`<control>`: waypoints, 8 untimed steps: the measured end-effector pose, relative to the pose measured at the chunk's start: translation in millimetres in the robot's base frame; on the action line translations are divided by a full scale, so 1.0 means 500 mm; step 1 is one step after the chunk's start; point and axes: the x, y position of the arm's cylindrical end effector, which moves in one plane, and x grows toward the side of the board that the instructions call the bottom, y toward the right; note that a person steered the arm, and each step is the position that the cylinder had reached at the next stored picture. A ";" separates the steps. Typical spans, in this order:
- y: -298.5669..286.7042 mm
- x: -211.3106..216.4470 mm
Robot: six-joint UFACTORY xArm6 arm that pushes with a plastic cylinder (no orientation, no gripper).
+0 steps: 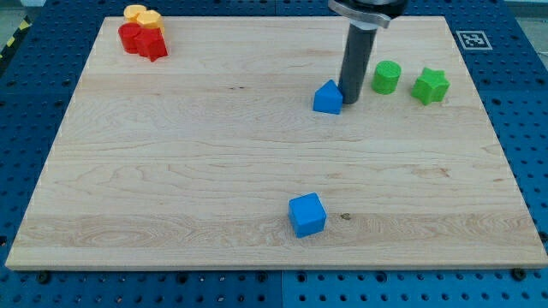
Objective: Move the blue triangle closer to the blue cube
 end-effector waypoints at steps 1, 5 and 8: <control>-0.043 -0.023; -0.117 0.107; -0.181 0.126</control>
